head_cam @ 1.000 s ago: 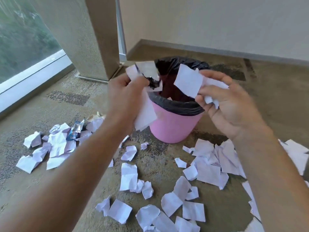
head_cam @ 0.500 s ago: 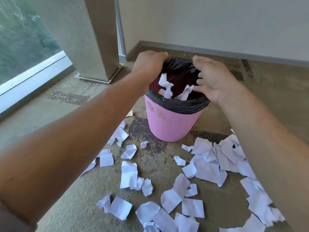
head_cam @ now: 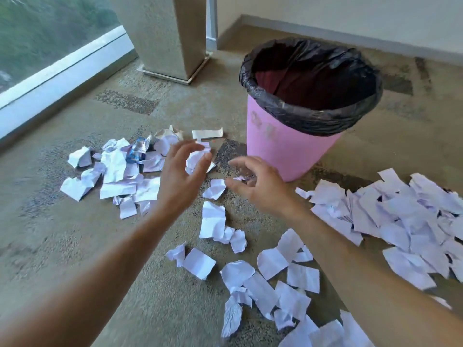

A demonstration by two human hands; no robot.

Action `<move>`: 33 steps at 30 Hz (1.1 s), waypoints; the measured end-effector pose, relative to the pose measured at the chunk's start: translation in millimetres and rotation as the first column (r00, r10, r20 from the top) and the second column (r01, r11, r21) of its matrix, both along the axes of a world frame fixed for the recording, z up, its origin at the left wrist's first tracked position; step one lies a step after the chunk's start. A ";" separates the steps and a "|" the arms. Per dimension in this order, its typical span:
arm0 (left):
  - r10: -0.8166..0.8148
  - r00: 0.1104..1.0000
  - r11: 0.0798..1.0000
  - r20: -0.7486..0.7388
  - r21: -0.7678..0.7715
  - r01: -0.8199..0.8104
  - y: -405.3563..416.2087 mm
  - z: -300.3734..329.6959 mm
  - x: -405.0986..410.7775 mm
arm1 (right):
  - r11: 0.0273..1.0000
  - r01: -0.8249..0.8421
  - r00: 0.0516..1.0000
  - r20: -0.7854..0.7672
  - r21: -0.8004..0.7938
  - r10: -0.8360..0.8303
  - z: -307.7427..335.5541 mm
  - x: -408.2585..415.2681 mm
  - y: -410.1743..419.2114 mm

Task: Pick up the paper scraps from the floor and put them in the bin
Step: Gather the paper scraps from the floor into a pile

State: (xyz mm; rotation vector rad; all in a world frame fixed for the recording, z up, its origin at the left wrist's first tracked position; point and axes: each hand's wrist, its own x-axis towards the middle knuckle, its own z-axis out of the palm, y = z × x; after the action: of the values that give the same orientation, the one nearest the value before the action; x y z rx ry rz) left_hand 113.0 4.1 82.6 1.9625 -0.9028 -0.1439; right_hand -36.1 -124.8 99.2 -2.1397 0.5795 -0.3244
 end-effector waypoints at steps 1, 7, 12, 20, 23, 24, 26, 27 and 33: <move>-0.003 1.000 0.997 -0.002 0.074 0.003 15.9 -15.6 -2.6 | 0.997 -0.066 0.993 -0.101 -0.044 0.061 -18.0 -1.1 4.2; -0.158 0.986 0.903 -0.052 0.396 0.166 84.8 -95.5 -24.9 | 0.882 -0.425 0.814 -0.513 -0.205 0.273 -103.5 -18.3 26.7; -0.292 0.956 0.859 -0.015 0.436 0.269 111.4 -126.3 -56.4 | 0.784 -0.562 0.756 -0.548 -0.265 0.357 -134.7 -41.1 42.9; -0.416 0.875 0.831 0.249 0.495 0.254 113.4 -144.9 -96.2 | 0.749 -0.546 0.813 -0.450 -0.374 0.368 -147.1 -80.0 56.3; -0.393 0.857 0.855 0.332 0.474 0.209 112.7 -148.8 -98.2 | 0.751 -0.451 0.891 -0.296 -0.483 0.345 -147.4 -90.1 57.0; -0.392 0.846 0.862 0.362 0.466 0.200 110.6 -148.5 -97.6 | 0.748 -0.433 0.901 -0.271 -0.503 0.339 -147.3 -92.3 56.4; -0.393 0.830 0.866 0.396 0.462 0.189 104.4 -148.2 -94.6 | 0.761 -0.415 0.909 -0.251 -0.498 0.332 -147.3 -95.3 54.9; -0.389 0.835 0.868 0.390 0.459 0.190 100.1 -147.6 -92.4 | 0.777 -0.405 0.914 -0.243 -0.482 0.326 -147.3 -96.7 53.6; -0.313 0.907 0.879 0.280 0.447 0.166 78.7 -134.1 -83.0 | 0.931 -0.272 0.958 -0.161 -0.242 0.238 -138.0 -104.7 42.1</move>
State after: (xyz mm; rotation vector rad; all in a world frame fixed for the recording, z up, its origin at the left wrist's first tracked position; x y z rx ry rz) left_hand 30.0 82.8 -51.5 2.3022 -1.4521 -0.1473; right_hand -140.9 -82.7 -38.8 -2.4736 0.3356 -0.1220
